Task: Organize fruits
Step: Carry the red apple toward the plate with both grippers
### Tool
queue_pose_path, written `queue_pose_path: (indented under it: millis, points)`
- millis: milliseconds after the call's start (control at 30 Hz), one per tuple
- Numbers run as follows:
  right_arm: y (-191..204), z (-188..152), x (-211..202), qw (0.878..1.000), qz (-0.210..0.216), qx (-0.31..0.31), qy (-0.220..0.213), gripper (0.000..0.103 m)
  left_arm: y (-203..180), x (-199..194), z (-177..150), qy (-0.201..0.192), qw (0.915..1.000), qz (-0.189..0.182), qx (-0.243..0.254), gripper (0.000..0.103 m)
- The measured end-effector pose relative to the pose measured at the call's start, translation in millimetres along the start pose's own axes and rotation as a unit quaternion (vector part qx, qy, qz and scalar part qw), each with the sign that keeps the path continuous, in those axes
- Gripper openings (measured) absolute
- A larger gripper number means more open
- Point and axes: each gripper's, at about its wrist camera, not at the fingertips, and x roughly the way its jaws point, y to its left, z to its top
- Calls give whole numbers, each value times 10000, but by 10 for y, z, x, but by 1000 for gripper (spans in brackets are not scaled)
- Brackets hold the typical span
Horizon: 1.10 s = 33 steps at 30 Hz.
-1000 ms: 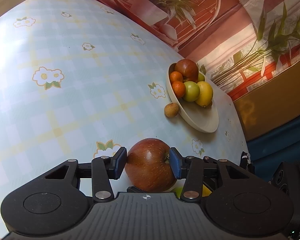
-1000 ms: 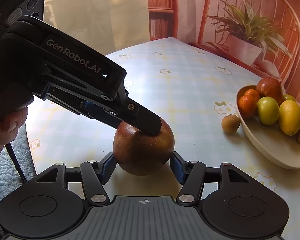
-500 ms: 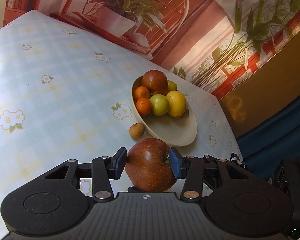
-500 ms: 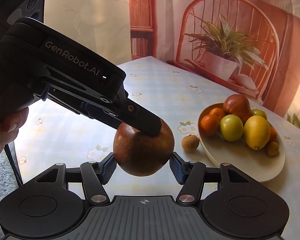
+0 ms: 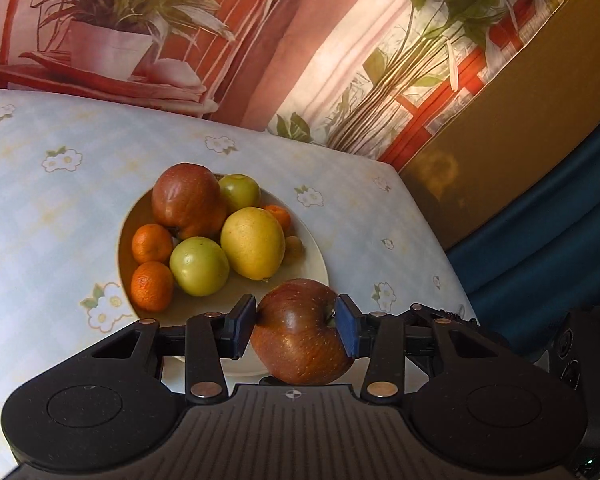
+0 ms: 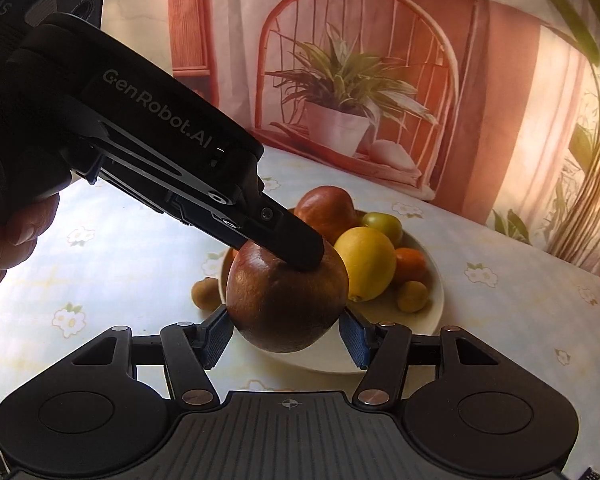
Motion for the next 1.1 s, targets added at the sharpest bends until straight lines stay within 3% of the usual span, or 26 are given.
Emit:
queue_pose_path:
  millis: [200, 467, 1100]
  points:
    - [-295, -76, 164, 9998, -115, 27, 190, 54, -132, 366, 112, 235, 9993, 126, 248, 45]
    - [-559, -73, 328, 9992, -179, 53, 343, 54, -142, 599, 259, 364, 9989, 173, 220, 45]
    - [-660, -56, 294, 9993, -145, 123, 315, 56, -221, 663, 312, 304, 9974, 381, 531, 45]
